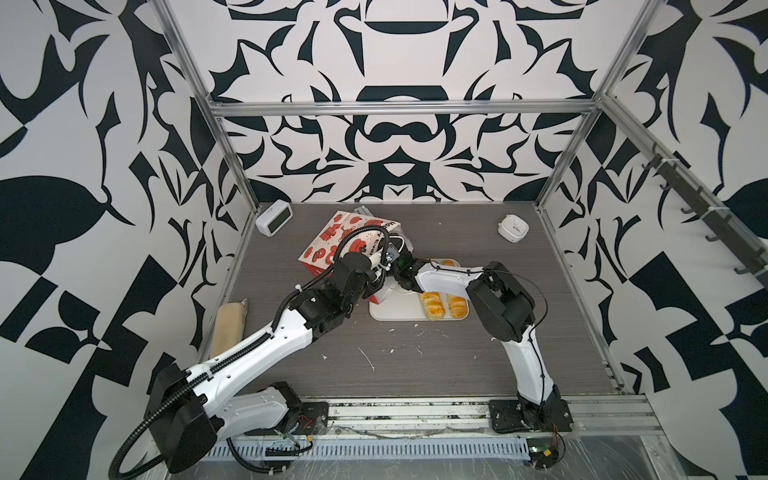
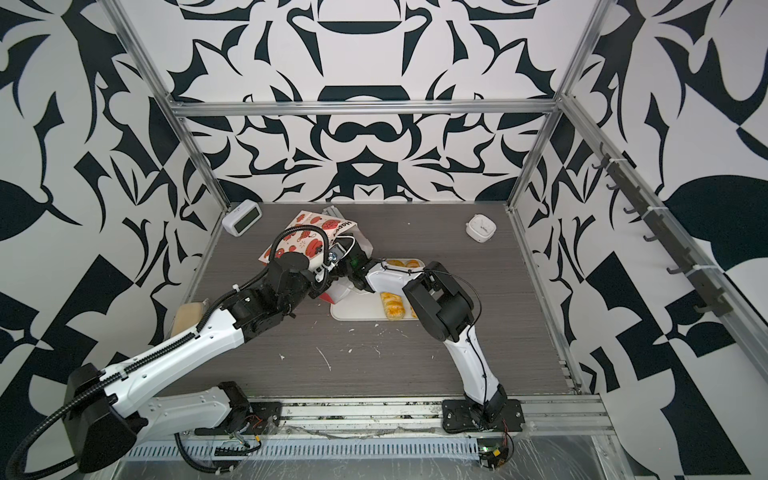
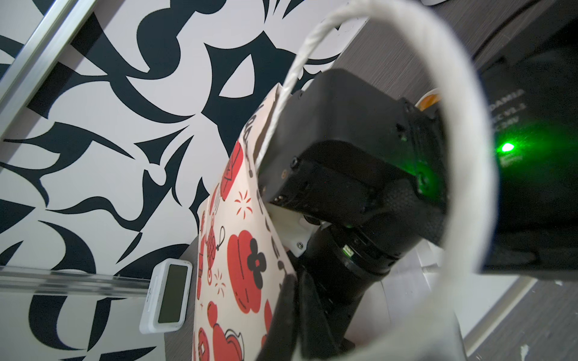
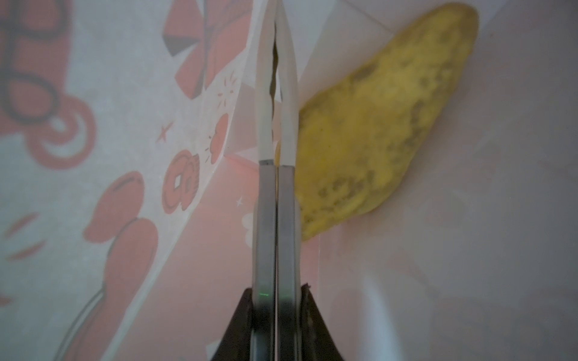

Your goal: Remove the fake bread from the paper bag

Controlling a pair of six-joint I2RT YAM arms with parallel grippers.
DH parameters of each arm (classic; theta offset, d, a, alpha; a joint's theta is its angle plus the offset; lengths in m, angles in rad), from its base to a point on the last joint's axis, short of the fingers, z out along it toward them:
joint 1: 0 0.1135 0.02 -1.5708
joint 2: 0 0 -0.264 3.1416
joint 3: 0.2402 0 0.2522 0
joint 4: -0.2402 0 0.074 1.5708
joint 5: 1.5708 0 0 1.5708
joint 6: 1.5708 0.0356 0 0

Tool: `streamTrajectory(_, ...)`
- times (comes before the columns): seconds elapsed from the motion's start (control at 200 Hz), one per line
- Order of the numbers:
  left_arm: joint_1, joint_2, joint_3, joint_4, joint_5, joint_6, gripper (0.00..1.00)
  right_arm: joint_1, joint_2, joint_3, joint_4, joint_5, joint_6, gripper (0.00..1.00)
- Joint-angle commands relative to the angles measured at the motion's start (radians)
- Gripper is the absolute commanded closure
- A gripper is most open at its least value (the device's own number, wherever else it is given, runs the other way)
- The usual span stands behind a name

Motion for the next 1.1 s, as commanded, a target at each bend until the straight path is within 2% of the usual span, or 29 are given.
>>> streamTrajectory(0.0, -0.014, 0.038, 0.069, -0.035, -0.009, 0.029, 1.00, 0.004, 0.026, 0.010, 0.165, -0.051, 0.091, 1.00)
streamTrajectory(0.265, -0.014, 0.155, 0.213, -0.109, -0.027, 0.115, 1.00, 0.000, 0.057, 0.035, 0.306, -0.121, 0.238, 1.00)
streamTrajectory(0.35, -0.014, 0.191, 0.255, -0.125, -0.037, 0.148, 1.00, -0.007, 0.078, 0.032, 0.443, -0.142, 0.361, 1.00)
streamTrajectory(0.41, -0.014, 0.213, 0.277, -0.133, -0.042, 0.160, 1.00, -0.011, 0.082, 0.035, 0.474, -0.148, 0.389, 1.00)
streamTrajectory(0.645, -0.005, 0.181, 0.229, -0.079, -0.042, 0.142, 1.00, -0.031, 0.019, -0.034, 0.389, -0.121, 0.301, 1.00)
streamTrajectory(0.93, 0.020, -0.024, -0.012, 0.061, 0.002, 0.081, 1.00, -0.026, -0.125, -0.083, -0.072, 0.015, -0.074, 1.00)
streamTrajectory(1.095, 0.020, -0.100, -0.092, 0.068, 0.017, 0.014, 1.00, -0.025, -0.165, -0.130, -0.129, 0.035, -0.097, 1.00)
